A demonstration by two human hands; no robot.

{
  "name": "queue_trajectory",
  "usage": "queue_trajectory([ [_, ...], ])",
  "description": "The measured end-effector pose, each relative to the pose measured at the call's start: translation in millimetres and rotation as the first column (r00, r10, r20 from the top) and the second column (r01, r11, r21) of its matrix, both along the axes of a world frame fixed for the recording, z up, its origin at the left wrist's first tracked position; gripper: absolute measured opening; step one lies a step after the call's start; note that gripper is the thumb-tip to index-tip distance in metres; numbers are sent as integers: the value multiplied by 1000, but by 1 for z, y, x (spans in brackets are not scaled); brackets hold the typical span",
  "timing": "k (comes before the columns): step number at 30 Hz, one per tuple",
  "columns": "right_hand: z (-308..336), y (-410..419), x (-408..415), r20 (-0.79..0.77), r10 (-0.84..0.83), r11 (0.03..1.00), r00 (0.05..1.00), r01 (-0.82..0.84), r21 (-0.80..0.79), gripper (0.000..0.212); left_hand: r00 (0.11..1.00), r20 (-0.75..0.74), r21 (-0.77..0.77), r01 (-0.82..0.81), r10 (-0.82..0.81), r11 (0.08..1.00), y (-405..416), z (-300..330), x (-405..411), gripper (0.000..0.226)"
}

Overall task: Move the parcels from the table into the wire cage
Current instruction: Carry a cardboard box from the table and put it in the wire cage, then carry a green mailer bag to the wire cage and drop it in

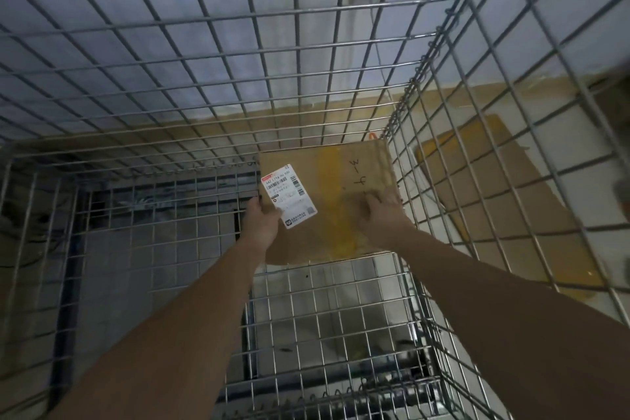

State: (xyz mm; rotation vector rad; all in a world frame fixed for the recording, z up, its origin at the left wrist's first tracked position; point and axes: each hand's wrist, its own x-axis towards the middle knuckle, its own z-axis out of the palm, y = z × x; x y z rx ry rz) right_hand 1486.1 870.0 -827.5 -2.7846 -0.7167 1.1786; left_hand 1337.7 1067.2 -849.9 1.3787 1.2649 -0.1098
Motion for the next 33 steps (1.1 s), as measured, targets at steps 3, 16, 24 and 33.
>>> queue_trajectory([
  [3,43,4,-1,-44,58,998,997,-57,33,67,965,-30,82,264,-262,961,5,47,-13,51],
  [16,556,108,31,260,341,908,903,-388,156,80,646,-480,556,747,-594,364,105,582,-28,94],
  [24,901,144,-22,535,347,787,770,-549,281,83,805,-509,773,583,-305,248,109,916,-110,92],
  [33,1060,146,-166,639,470,516,609,-777,361,78,877,-467,866,429,110,258,4,1077,-305,89],
])
